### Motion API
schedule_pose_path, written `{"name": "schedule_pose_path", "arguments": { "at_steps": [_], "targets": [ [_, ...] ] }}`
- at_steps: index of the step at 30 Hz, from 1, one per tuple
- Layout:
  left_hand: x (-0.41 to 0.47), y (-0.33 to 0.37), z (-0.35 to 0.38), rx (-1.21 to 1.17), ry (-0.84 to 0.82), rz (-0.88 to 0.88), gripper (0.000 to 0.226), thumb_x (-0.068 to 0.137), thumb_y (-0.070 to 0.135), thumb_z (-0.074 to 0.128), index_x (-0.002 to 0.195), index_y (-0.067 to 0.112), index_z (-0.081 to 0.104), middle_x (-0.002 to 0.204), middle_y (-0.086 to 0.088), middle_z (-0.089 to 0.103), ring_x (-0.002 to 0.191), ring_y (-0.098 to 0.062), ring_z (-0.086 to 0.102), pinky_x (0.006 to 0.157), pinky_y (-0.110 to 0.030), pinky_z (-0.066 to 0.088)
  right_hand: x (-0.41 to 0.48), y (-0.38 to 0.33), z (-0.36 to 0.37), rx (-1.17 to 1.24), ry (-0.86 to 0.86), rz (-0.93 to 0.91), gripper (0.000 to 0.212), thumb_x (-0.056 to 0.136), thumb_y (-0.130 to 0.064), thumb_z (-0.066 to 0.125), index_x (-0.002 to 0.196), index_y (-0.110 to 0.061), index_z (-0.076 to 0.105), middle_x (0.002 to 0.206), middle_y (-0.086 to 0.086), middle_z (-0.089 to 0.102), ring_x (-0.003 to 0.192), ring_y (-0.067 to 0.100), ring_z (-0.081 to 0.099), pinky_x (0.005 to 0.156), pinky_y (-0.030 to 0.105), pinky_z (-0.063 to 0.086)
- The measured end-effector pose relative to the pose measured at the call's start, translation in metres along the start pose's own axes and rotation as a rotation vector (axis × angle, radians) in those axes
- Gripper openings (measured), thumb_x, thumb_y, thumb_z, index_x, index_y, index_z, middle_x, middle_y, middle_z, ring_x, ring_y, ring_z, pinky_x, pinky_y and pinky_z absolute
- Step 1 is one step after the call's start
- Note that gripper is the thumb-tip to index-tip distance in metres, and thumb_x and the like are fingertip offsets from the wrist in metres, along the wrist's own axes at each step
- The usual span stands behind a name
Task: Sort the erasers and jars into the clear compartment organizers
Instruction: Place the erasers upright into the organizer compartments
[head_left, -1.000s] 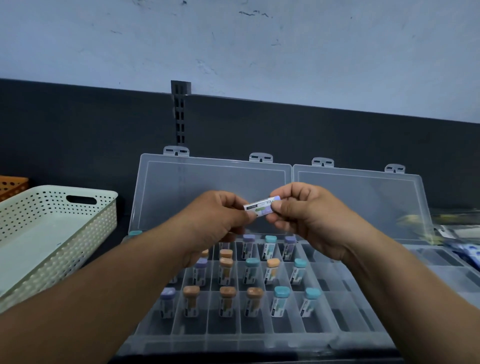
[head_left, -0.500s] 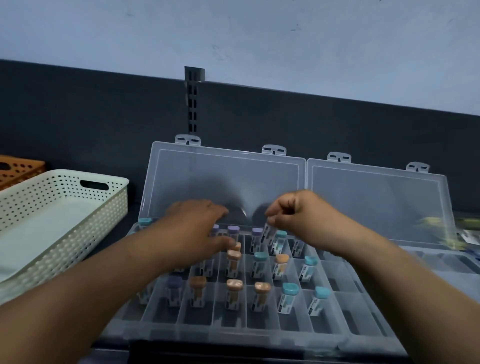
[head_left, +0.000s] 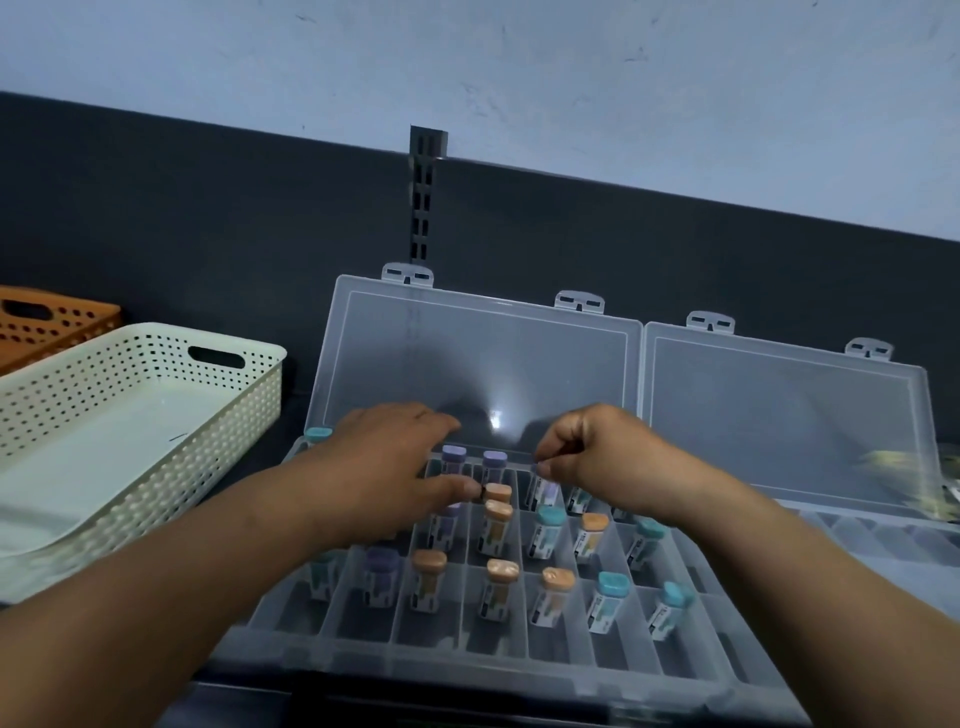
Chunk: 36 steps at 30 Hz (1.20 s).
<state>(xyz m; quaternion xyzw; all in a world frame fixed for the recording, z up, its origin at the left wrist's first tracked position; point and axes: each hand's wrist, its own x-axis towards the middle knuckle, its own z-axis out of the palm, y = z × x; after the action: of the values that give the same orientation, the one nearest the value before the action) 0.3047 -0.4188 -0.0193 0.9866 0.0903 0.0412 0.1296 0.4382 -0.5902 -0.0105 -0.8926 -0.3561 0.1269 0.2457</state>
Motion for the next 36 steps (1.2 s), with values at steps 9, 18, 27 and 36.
{"name": "schedule_pose_path", "arguments": {
  "at_steps": [9,18,27,36],
  "targets": [
    [0.002,-0.009,-0.001,-0.001,-0.002,0.035,0.070,0.086,0.062,0.049,0.145,0.031,0.031,0.147,0.010,0.038,0.132,-0.011,0.038,0.108,-0.031,0.031,-0.002,0.000,0.003,-0.069,-0.106,0.098,0.012,0.089,-0.011,0.063,0.090,-0.017,0.074,0.089,0.000,0.073,0.083,0.016,0.067,0.073,0.027,0.056],
    [-0.007,-0.038,-0.016,-0.006,0.042,0.032,0.069,0.086,0.060,0.051,0.145,0.030,0.033,0.148,0.009,0.038,0.132,-0.012,0.037,0.107,-0.029,0.032,-0.001,-0.039,-0.009,-0.220,0.022,-0.004,0.012,0.093,-0.020,0.060,0.101,-0.023,0.068,0.097,-0.006,0.068,0.089,0.013,0.063,0.084,0.030,0.052],
    [-0.045,-0.134,-0.055,0.099,0.170,-0.130,0.069,0.085,0.062,0.050,0.144,0.030,0.035,0.148,0.009,0.039,0.134,-0.010,0.036,0.109,-0.030,0.032,0.041,-0.147,0.045,-0.412,0.038,-0.380,0.045,0.095,-0.036,0.053,0.139,-0.026,0.047,0.139,-0.001,0.048,0.129,0.019,0.043,0.106,0.028,0.034],
    [-0.086,-0.227,-0.071,0.103,0.163,-0.275,0.069,0.086,0.062,0.050,0.145,0.029,0.034,0.148,0.008,0.038,0.132,-0.013,0.037,0.107,-0.030,0.032,0.086,-0.224,0.113,-0.382,-0.104,-0.484,0.054,0.094,-0.038,0.055,0.144,-0.028,0.039,0.150,-0.007,0.034,0.135,0.012,0.037,0.111,0.027,0.030]
  ]
}}
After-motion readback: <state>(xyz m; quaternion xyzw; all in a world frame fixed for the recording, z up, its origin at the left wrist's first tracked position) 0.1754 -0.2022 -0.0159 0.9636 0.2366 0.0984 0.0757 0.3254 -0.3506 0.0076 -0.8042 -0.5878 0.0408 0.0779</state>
